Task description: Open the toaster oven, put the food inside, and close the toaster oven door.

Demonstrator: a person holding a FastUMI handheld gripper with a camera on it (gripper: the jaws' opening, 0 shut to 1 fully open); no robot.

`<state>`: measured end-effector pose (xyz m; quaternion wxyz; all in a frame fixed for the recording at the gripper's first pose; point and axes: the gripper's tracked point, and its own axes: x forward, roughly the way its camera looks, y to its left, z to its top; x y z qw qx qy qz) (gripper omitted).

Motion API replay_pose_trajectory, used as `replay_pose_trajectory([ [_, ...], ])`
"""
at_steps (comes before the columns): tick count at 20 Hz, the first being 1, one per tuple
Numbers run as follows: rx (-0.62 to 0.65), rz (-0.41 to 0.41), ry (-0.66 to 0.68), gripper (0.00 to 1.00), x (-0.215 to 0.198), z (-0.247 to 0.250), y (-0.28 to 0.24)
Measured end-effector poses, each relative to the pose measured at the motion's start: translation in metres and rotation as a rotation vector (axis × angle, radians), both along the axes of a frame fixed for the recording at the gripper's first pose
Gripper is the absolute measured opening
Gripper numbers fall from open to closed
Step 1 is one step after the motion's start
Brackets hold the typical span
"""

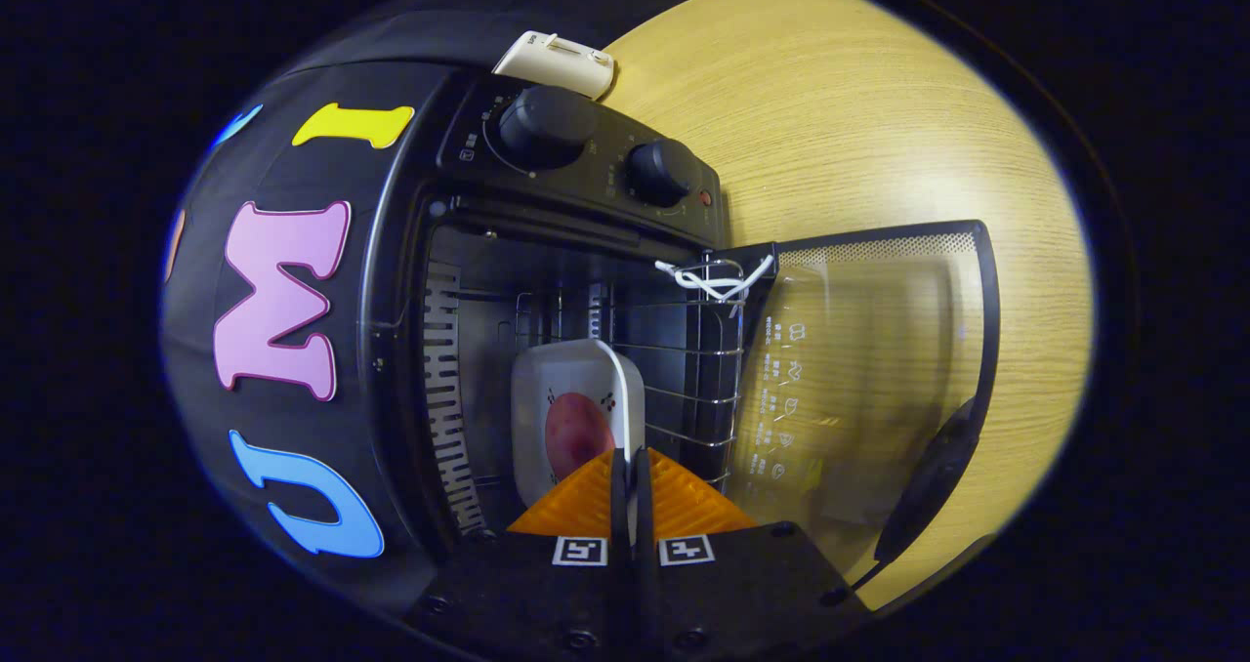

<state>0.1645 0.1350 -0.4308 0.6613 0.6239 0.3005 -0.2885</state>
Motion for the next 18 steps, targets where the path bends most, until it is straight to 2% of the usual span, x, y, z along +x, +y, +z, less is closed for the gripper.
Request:
replay_pose_trajectory([
  [3, 0.0, -0.022, 0.033, 0.05, 0.0, -0.001, 0.003],
  [7, -0.01, -0.01, 0.047, 0.05, -0.006, 0.003, 0.001],
  [13, 0.047, -0.007, 0.02, 0.12, -0.002, 0.012, 0.009],
  [14, 0.047, -0.004, 0.019, 0.24, -0.004, 0.015, 0.009],
  [15, 0.049, -0.003, 0.016, 0.24, -0.004, 0.018, 0.007],
  [16, 0.055, 0.008, 0.013, 0.32, -0.006, 0.022, 0.009],
  [17, 0.065, 0.021, 0.008, 0.44, -0.011, 0.027, 0.009],
  [18, 0.065, 0.039, -0.009, 0.48, -0.017, 0.034, 0.01],
])
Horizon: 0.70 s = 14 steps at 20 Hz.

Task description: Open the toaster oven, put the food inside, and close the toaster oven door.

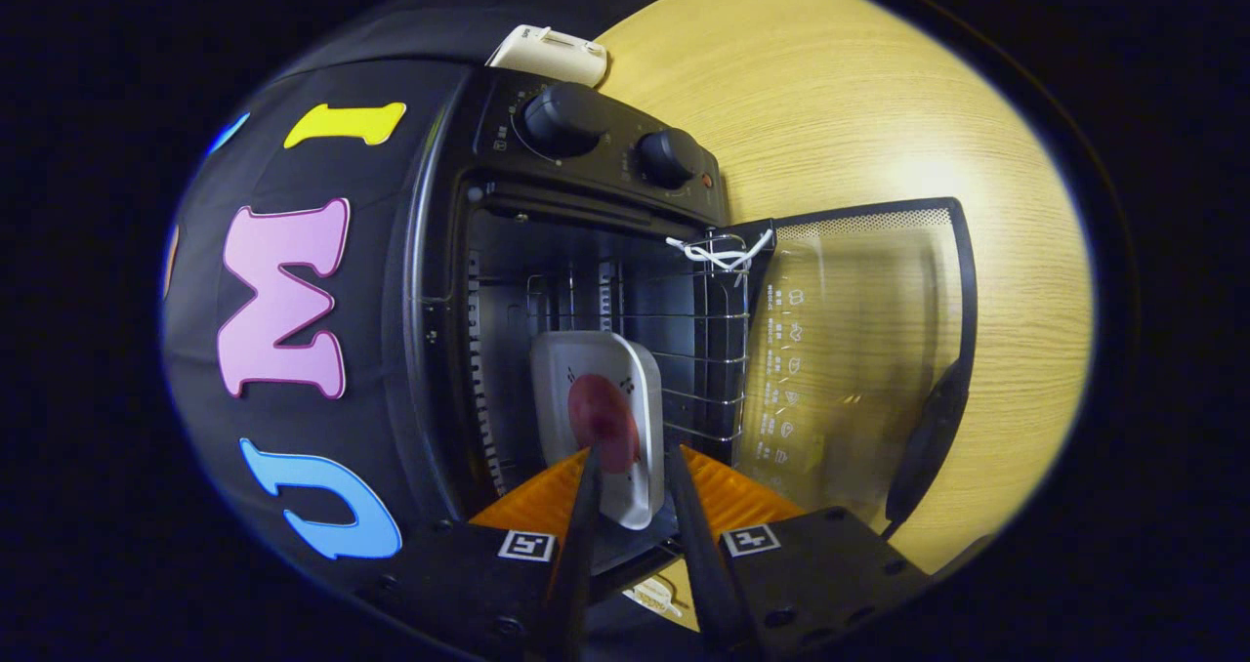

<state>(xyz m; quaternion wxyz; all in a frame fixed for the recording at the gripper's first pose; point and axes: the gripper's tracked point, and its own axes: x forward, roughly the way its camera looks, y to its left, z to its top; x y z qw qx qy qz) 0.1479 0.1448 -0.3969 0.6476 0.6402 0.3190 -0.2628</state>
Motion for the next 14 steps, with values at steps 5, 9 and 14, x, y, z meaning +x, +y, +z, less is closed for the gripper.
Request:
replay_pose_trajectory([
  [5, -0.175, 0.293, -0.118, 0.71, -0.065, 0.04, -0.011],
  [9, -0.321, 0.514, -0.192, 0.99, -0.102, 0.061, -0.028],
  [14, -0.602, 0.745, -0.284, 0.98, -0.138, 0.079, -0.054],
])
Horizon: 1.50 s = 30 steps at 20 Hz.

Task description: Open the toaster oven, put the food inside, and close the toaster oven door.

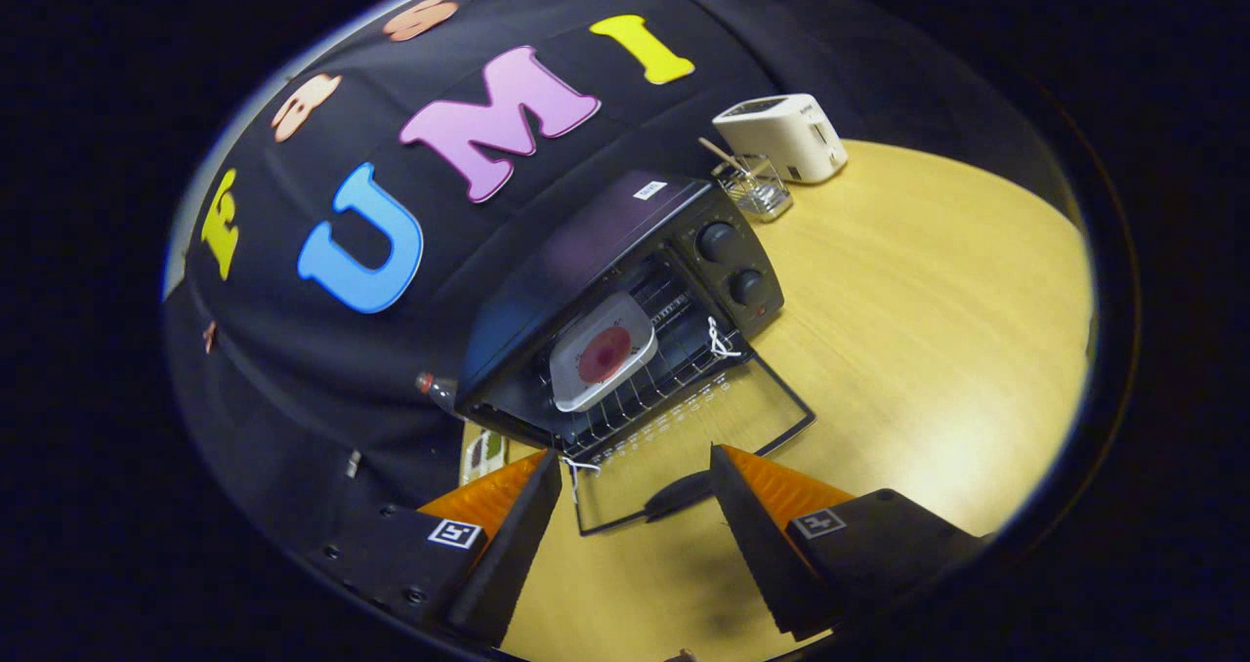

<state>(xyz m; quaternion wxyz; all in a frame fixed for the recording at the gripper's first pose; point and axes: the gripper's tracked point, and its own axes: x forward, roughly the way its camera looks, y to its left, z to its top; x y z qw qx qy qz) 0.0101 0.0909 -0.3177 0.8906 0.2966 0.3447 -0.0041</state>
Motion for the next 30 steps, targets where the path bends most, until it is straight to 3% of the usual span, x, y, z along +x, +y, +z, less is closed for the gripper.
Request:
replay_pose_trajectory([
  [5, -0.354, 0.225, -0.063, 0.99, -0.031, -0.022, -0.002],
  [9, -0.419, 0.325, -0.011, 0.99, -0.045, -0.061, 0.02],
  [18, -0.426, 0.32, 0.164, 0.99, -0.038, -0.145, 0.038],
  [30, -0.457, 0.313, 0.178, 0.99, -0.015, -0.152, 0.044],
])
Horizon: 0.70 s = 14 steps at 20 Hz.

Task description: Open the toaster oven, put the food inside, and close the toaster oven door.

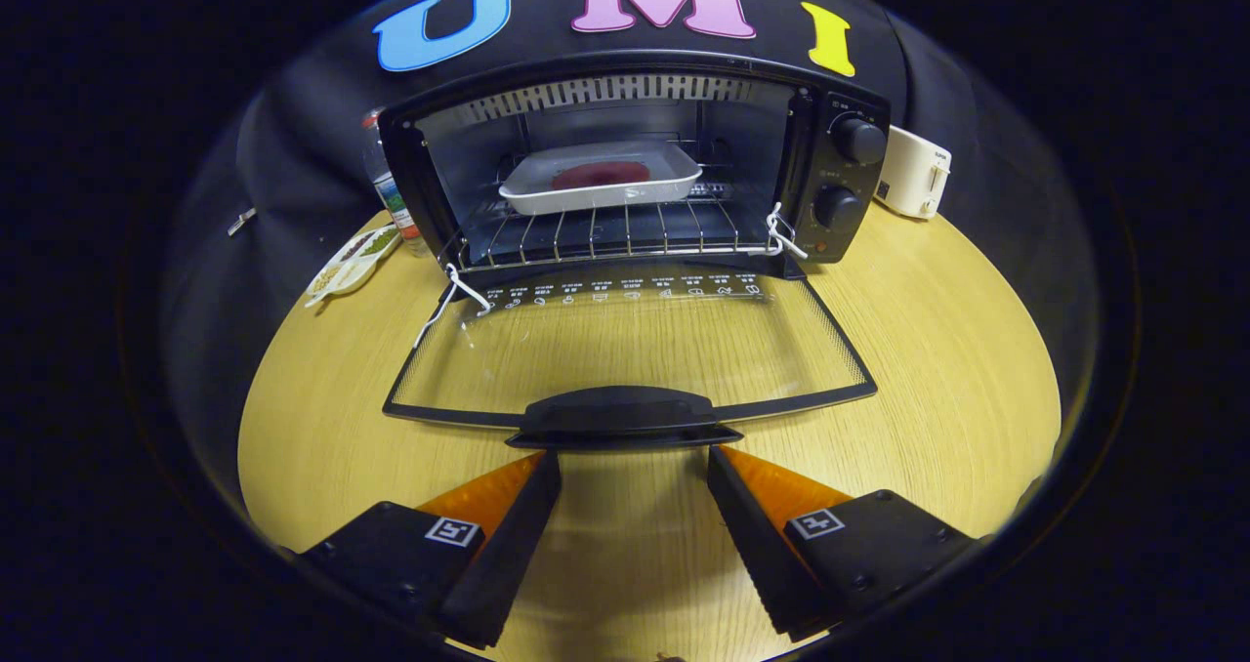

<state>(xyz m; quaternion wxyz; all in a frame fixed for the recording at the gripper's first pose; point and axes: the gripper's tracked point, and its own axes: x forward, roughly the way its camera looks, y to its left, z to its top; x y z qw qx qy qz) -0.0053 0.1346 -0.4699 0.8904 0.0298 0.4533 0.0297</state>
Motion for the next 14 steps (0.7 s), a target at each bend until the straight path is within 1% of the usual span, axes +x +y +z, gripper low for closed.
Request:
replay_pose_trajectory([
  [4, 0.021, -0.011, -0.017, 0.99, 0.0, 0.023, 0.001],
  [9, 0.047, -0.026, -0.081, 0.99, 0.005, 0.062, 0.002],
  [14, 0.024, 0.004, -0.189, 0.99, 0.031, 0.108, -0.002],
])
